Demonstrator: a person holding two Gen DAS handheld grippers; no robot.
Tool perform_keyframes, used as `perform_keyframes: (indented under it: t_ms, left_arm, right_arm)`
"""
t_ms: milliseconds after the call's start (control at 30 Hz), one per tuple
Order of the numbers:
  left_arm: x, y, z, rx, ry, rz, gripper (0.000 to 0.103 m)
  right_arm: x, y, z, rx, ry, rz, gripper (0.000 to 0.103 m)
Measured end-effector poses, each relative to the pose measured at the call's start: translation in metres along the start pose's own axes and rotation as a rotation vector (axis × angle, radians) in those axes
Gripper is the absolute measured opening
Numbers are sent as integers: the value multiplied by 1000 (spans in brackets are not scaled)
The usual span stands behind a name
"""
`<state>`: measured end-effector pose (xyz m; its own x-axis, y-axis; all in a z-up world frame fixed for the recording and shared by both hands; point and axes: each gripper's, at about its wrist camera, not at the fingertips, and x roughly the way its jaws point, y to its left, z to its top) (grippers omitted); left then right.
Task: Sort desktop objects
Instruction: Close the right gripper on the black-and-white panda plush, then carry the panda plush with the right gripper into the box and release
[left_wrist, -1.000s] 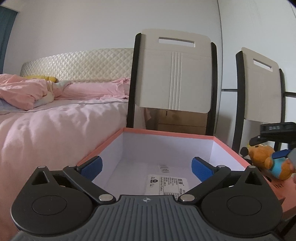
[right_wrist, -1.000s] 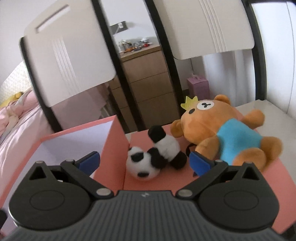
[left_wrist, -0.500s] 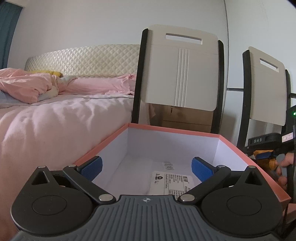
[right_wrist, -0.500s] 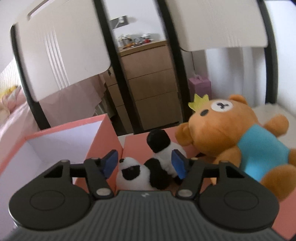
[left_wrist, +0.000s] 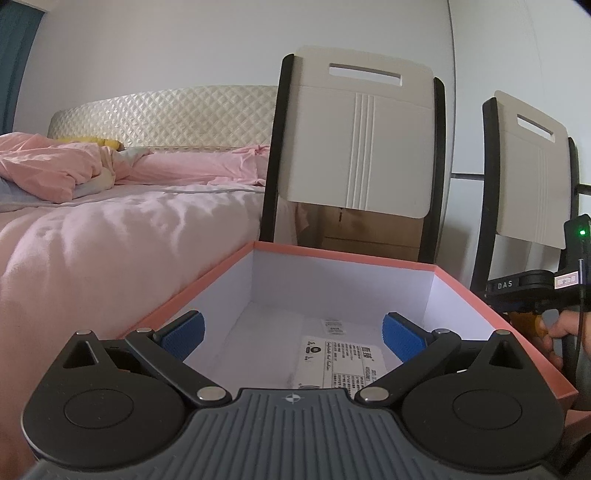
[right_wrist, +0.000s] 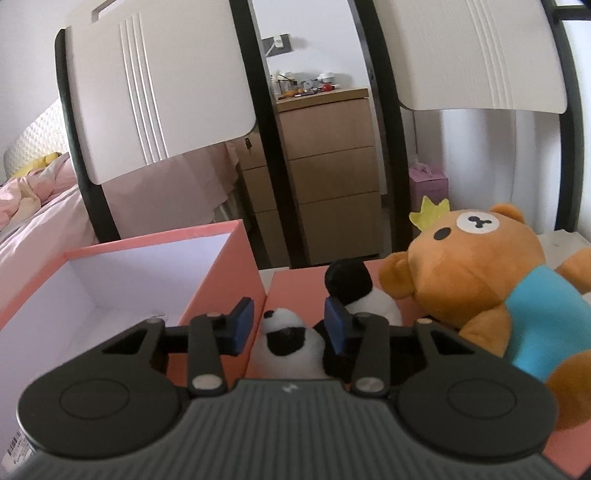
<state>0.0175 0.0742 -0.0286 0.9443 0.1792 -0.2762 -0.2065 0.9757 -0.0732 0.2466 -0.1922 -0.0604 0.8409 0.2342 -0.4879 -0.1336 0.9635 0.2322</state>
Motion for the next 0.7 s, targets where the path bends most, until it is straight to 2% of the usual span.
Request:
perform_keyframes:
  t_ms: [100,133,167,267,400,567,700]
  left_arm:
    - [0,0,-1,2,1,2,103]
    - [0,-1,-1,2,1,3,103]
    - [1,-1,-1,1,2,3,103]
    - [1,-1,-1,2,3,2,103]
    - [1,-3,-2,5,4,-2,103]
    - [0,-7,-3,15,5,-7,103]
    - [-2,-9,-4,23,2,-15,103]
  right_arm:
    - [5,-1,-2,-9,4,20,43]
    - [6,-3,-2,0,5,32,38]
    - [6,-4,-2,10,8,38,27]
    - [3,-7,-2,28,8,41,26]
    - [-12,-7,2,15,-37,36,23]
    - [-40,-5,10,-8,-126,31,22]
    - [-65,2,18,-15,-186,69,22]
